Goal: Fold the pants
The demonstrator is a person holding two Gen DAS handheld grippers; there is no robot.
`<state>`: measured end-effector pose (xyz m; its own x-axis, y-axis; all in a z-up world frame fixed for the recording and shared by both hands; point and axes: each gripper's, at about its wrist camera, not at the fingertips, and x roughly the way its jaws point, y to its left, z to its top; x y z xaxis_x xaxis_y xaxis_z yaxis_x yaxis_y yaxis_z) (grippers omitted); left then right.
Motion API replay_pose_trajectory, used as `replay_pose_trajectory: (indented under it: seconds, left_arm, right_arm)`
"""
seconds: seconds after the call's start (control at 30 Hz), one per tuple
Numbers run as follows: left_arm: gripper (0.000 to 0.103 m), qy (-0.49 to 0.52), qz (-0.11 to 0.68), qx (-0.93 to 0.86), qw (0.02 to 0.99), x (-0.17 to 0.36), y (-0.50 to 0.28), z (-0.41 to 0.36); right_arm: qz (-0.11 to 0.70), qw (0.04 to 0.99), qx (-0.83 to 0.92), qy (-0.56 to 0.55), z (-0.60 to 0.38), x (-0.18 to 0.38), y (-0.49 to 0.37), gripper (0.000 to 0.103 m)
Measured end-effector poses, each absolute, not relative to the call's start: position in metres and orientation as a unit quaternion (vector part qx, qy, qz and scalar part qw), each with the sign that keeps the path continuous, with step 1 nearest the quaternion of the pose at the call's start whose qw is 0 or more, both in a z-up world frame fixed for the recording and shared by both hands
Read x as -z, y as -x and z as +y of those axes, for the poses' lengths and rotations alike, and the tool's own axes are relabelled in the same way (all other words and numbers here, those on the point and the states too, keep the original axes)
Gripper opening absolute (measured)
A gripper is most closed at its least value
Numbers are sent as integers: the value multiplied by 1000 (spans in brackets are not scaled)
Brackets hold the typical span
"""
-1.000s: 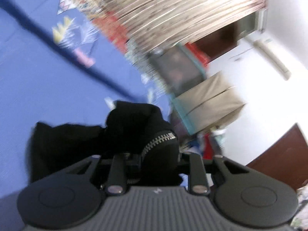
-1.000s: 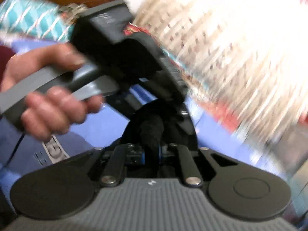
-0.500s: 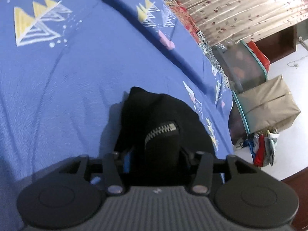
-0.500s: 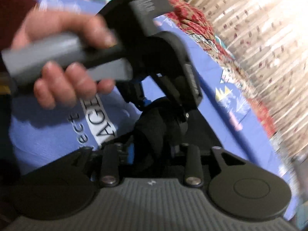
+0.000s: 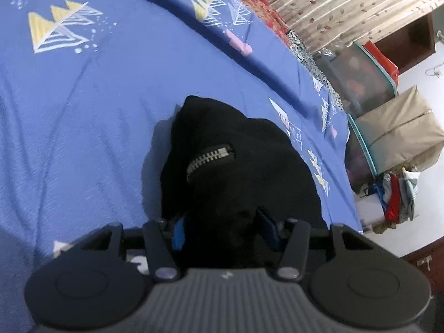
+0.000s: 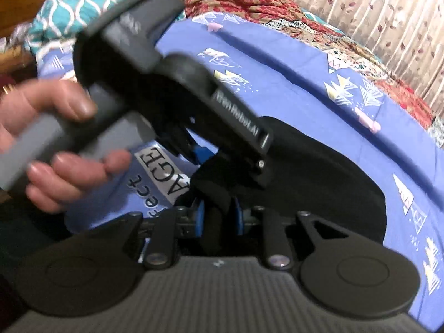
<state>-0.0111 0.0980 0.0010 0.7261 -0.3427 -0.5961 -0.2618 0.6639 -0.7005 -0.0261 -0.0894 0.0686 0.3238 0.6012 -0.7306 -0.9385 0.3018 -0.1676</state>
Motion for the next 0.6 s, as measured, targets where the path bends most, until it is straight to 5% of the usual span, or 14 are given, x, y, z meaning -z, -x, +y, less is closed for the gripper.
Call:
replay_pose_trajectory:
  seconds: [0.33,0.6]
  left_arm:
    - [56,450,328,30,830,-20,44,125]
    - [42,457,368,35,809,6,35,108]
  right_arm:
    - [272,787,-522,186,-116,-109,11,26]
    - [400,778,-463,144,-103,-60,-27,25]
